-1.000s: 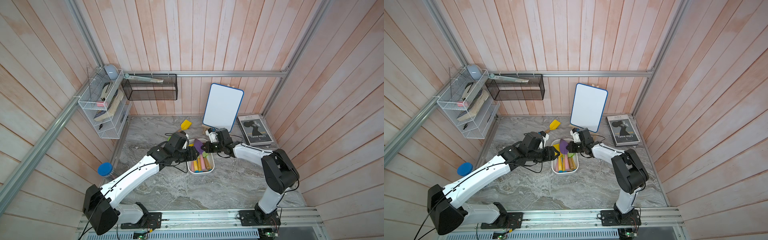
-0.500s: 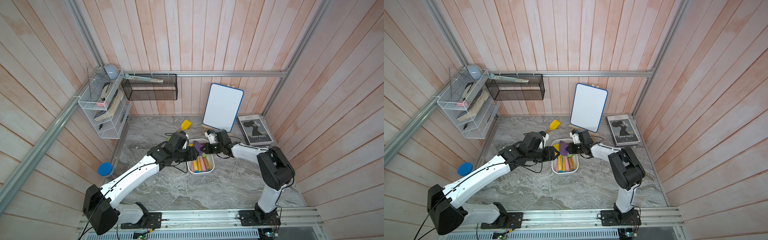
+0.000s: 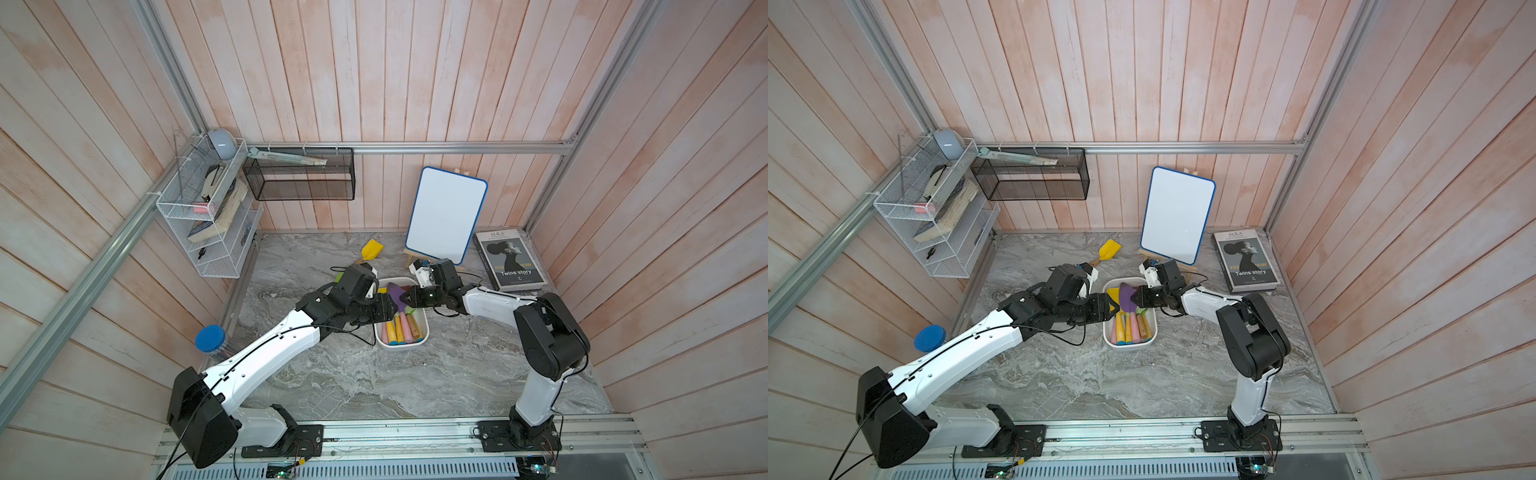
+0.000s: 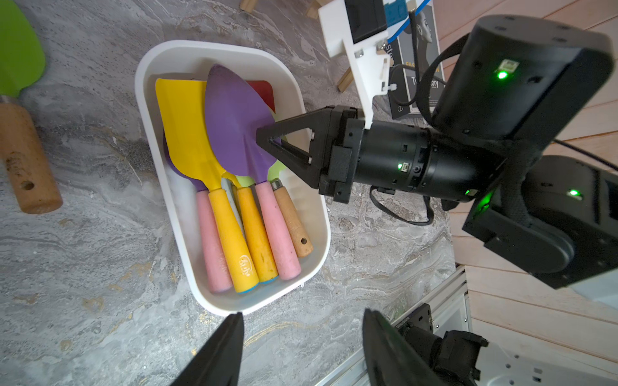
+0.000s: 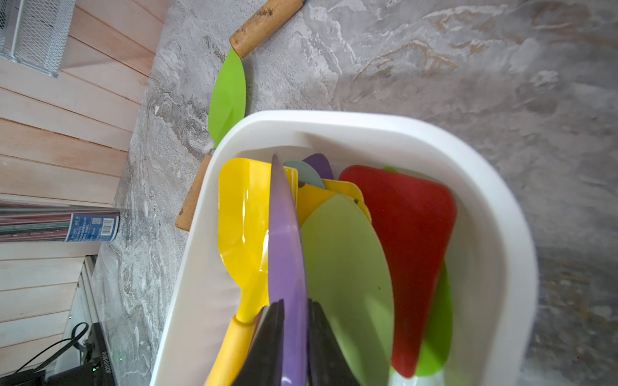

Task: Put the shovel into the storage box
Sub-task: Place the shovel in the storage box.

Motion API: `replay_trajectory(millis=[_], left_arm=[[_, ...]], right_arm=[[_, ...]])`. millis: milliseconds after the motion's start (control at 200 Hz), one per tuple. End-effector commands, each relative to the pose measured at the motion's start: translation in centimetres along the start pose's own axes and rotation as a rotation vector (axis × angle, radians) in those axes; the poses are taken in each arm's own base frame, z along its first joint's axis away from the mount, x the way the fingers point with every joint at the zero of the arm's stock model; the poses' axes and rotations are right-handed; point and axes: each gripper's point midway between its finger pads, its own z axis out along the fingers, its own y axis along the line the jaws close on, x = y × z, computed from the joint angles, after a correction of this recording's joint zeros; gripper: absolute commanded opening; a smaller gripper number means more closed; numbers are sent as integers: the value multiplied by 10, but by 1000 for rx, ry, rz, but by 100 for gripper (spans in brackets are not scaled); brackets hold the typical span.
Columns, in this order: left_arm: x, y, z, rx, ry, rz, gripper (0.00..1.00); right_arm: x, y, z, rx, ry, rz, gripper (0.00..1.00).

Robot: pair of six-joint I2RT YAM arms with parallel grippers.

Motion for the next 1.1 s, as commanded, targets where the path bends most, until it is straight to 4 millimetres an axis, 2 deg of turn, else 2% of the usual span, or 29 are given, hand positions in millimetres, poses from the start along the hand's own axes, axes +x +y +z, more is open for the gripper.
replay_trajectory(millis=[0,320,490,560,665,840,935,1095], left_arm=[[0,6,4,-31,0,13,62],[-4,12,3,-85,-8,8,62],[-11,29,6,-161,-31,-19,62],[-19,44,9,-204,-44,-39,62],[-39,74,12,-255,-61,-76,65],[-89,123,16,-319,-113,-67,69],[-117,143,26,-363,-112,-18,69],[-154,168,54,-431,-64,85,69]], right_arm=[[-5,-4,-2,29,-10,-15,25],[-12,-2,-8,55,-22,-26,35],[-23,6,-20,69,-50,-37,36],[-27,8,-26,84,-58,-47,37],[-33,15,-38,97,-81,-64,38],[-40,26,-60,101,-126,-85,40],[-41,31,-68,98,-141,-89,40],[-38,32,-77,102,-151,-86,40]])
